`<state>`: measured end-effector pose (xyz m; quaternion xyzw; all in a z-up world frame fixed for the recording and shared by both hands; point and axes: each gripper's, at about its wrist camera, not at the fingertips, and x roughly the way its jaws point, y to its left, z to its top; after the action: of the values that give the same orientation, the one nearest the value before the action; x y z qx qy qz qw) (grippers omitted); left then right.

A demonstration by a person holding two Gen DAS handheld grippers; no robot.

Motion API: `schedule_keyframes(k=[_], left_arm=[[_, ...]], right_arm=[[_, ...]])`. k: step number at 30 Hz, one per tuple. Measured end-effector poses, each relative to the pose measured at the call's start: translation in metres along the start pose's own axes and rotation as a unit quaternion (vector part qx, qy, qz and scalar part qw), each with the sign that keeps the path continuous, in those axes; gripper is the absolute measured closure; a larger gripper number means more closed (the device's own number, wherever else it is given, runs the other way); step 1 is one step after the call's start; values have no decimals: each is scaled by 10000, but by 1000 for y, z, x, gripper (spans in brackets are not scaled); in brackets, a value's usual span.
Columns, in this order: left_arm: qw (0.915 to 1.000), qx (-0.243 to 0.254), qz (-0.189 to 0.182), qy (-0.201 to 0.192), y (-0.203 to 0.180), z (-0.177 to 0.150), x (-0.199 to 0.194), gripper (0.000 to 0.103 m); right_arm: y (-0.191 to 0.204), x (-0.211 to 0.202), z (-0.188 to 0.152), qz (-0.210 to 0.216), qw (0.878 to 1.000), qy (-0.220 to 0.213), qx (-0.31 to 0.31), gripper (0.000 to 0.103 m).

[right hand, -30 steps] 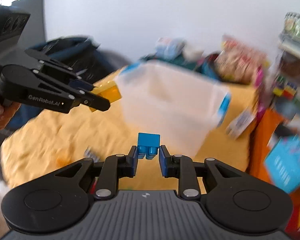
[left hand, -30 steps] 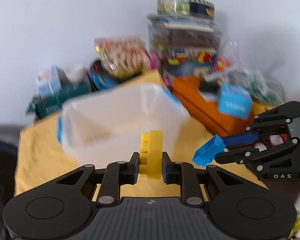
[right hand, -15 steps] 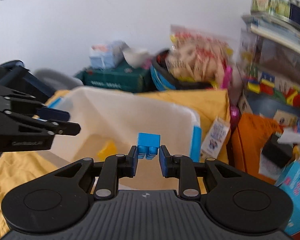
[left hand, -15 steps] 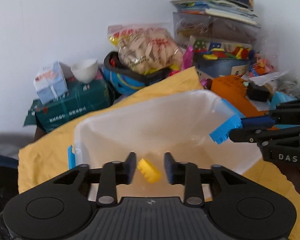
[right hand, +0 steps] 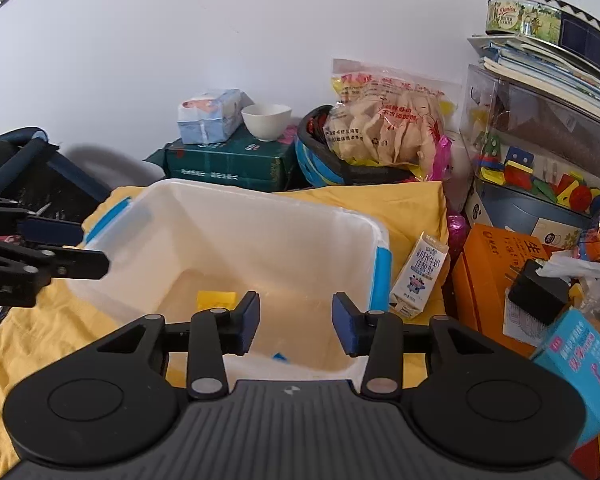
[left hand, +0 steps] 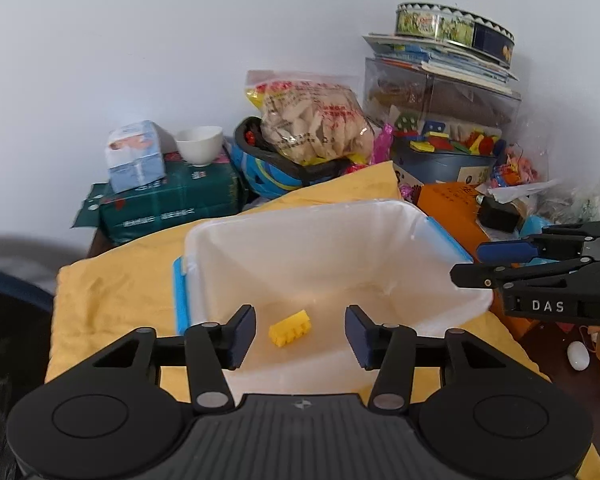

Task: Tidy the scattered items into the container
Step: 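Bring both open tools back over the toy pile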

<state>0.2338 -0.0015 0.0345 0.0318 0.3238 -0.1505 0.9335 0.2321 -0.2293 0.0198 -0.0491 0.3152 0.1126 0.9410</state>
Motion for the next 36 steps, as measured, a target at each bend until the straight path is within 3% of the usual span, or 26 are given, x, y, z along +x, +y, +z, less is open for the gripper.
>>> schedule_keyframes(k=[2,7,12,16,20,24,27,31,36], left_arm=[[9999,-142,79,-51,0,-14,-19,40],[9986,-398,320,156,-4,-61,-48,38],[9939,-759,338,721,-20,-115,-57,38],[9890,-994,398,1019,-31,-141,-62,38],[9863,-1027,608,1137,-39,-158,-73,38],[9842,-1059,578,1292,-36,-174,-80,38],[9834,-1091,372,1398,-31,-190,-86,38],[9808,-1065,122,1626,-24,-209,-91,38],[9815,-809,-170,1729,-29,-224,-97,38]], right_arm=[[-2,-12,-8,115,9999,-39,2,50],[-7,-39,-49,352,9991,131,-177,37],[-5,-56,-99,689,9963,473,-198,37],[-14,-56,-128,722,9939,831,-70,37],[-21,-62,-144,781,9915,1036,41,41],[-19,-79,-156,690,9920,1052,96,44],[-9,-87,-162,624,9917,1123,16,48],[13,-92,-171,610,9901,1261,-93,62],[46,-98,-186,610,9870,1356,-604,68]])
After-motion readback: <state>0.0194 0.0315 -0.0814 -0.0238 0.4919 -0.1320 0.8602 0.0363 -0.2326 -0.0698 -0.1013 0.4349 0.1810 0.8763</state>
